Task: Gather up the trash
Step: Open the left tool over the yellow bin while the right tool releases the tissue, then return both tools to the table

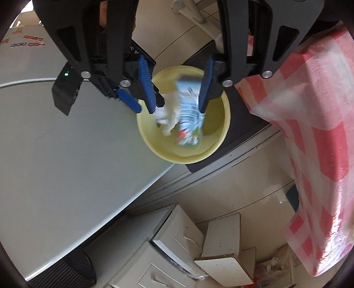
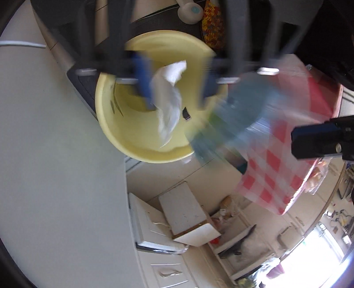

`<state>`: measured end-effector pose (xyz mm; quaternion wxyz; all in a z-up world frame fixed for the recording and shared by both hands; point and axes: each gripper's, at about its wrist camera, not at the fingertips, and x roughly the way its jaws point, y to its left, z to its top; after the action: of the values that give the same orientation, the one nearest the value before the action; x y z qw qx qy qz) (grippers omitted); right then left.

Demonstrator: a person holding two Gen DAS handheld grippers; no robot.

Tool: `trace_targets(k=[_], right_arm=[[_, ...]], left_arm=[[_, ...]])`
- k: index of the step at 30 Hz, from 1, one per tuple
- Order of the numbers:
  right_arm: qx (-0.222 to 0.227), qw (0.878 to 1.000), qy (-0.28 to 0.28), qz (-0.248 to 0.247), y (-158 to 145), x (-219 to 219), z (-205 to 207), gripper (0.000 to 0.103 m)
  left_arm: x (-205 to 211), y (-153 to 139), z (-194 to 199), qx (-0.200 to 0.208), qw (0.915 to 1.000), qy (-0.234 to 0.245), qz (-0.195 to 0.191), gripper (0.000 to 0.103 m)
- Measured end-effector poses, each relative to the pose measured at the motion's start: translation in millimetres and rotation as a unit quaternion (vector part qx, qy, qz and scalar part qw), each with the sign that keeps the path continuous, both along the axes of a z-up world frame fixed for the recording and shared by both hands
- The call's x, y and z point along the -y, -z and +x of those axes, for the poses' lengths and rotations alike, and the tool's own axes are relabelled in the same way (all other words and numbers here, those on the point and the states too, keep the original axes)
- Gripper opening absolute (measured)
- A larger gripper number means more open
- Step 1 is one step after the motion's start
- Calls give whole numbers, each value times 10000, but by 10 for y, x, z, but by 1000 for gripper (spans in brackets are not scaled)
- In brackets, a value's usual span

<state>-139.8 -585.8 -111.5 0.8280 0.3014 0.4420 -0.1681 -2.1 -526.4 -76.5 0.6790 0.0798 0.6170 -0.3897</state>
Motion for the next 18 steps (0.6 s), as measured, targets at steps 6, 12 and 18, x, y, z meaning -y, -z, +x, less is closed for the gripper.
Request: trace_targets(k=[6, 12, 18], right_arm=[[64, 9999, 142, 40, -25, 54, -27, 59], [210, 9997, 130, -8, -164, -28, -70, 64], [324, 9995, 27, -14, -271, -144, -55, 65]], left_arm=[[-135, -148, 14, 378, 9986, -99, -353, 61], [-291, -449, 5, 1109, 9909, -274, -713, 79], [-493, -629, 31, 1252, 9852, -488, -1066, 82]])
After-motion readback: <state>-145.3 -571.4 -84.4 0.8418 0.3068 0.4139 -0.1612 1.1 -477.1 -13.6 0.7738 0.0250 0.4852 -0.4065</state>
